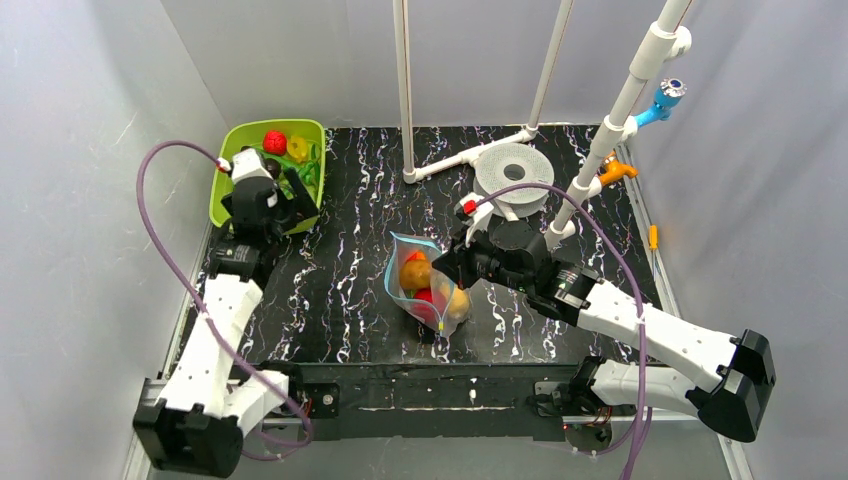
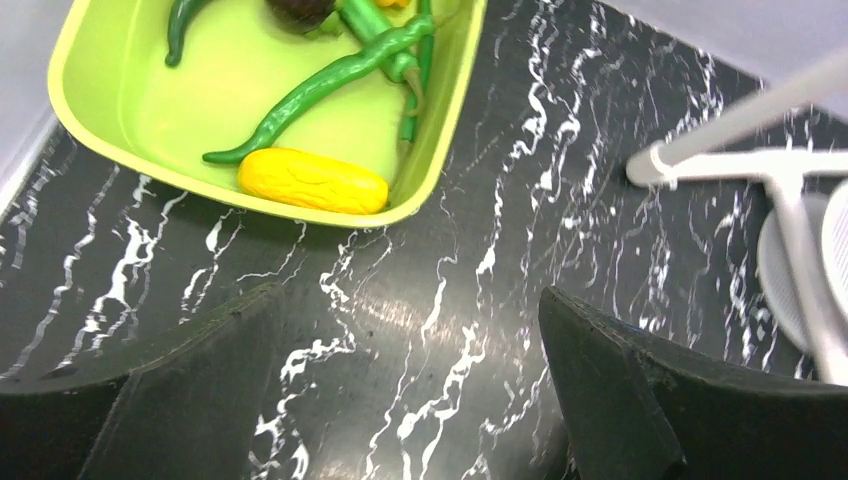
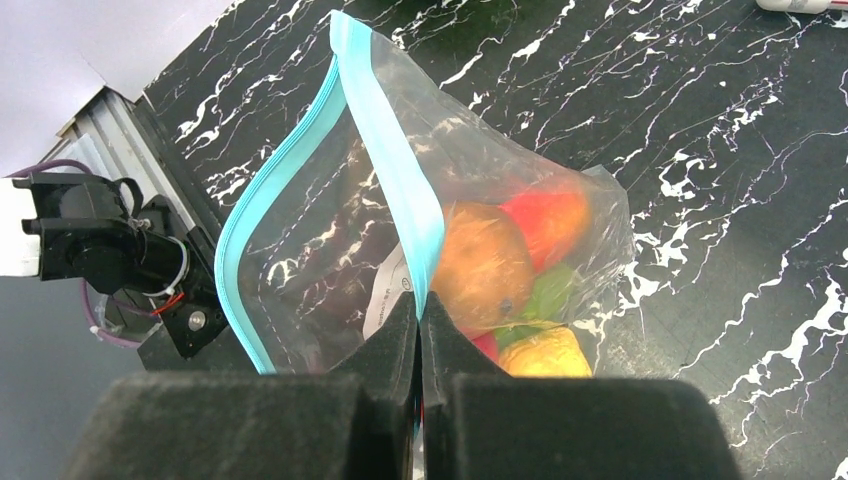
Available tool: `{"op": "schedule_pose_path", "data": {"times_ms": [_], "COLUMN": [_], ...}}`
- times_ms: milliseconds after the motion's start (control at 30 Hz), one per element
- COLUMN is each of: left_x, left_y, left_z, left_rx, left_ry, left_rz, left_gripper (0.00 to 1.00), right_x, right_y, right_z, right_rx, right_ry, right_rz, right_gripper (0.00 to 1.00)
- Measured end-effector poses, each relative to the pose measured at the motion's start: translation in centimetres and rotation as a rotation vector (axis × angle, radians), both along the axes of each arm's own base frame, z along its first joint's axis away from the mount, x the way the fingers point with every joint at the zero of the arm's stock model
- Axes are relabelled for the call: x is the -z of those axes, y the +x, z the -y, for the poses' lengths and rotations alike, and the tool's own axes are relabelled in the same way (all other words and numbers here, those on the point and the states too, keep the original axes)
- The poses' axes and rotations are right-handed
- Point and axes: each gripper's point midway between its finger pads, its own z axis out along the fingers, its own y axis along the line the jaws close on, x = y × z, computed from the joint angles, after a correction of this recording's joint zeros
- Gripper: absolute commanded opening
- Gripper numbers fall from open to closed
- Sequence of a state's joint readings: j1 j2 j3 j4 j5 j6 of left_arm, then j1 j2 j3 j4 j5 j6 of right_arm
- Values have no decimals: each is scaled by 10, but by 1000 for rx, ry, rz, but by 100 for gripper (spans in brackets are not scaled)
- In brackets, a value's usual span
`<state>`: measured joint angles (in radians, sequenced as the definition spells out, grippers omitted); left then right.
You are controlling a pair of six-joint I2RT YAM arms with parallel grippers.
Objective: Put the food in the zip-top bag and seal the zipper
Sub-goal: Pick up the fake fruit from the bin.
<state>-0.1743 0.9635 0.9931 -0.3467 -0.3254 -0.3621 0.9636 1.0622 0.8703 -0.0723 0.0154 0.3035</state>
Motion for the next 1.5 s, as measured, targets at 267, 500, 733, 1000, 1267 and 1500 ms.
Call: {"op": "schedule_pose_path", "data": {"times_ms": [267,500,733,1000,1267,1500], "left_x": [56,107,122,153,194,194], "left_y": [61,113,177,222,248,266], "left_z": [-61,-92,-106,-130,-139,-147], "left_rx": [-227,-326,-331,-408,-484,-503], "left_ry": [-302,-550,-629,-703,-789,-820], "left_rz": [-61,-77,-41,-37,-34,36], "left_gripper": [98,98,98,98,88,70], "right_x": [0,0,2,0,0,4], "right_y": [-2,-3,-5,-5,-4,-4], "right_z": [-1,-3,-3,-1,-1,0], "right_rx": [-13,-33,-37,-32,-29,-27], "right_ry": [5,24,33,43,47,38], "right_rz": [-3,-2,0,10,14,14], "right_gripper": [1,1,1,1,1,1]}}
